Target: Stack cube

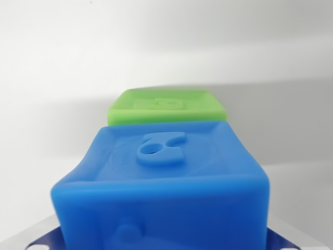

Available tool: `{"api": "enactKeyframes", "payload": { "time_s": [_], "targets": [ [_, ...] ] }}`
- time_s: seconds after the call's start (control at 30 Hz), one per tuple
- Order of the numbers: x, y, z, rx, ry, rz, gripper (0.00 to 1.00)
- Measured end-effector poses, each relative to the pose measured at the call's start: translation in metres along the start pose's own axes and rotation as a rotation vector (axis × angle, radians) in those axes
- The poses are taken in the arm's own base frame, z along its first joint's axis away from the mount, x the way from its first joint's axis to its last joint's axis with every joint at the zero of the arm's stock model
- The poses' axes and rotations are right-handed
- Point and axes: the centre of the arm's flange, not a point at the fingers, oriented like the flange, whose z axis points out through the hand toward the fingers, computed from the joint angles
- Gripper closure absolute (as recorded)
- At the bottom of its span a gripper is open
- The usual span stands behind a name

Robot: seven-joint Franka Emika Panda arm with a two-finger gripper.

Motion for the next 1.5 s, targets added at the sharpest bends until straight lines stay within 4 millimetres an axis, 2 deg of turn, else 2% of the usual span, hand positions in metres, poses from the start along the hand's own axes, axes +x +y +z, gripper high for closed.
{"api": "enactKeyframes", "payload": {
  "time_s": [0.2,0.23,1.5],
  "targets": [
    [-0.0001,-0.0001,0.0024,-0.001,-0.001,-0.001,1.00],
    [-0.0001,-0.0001,0.0024,-0.001,0.000,-0.001,0.00],
    [0.0001,-0.0004,0.0005,0.001,0.000,0.000,0.00]
  ]
}}
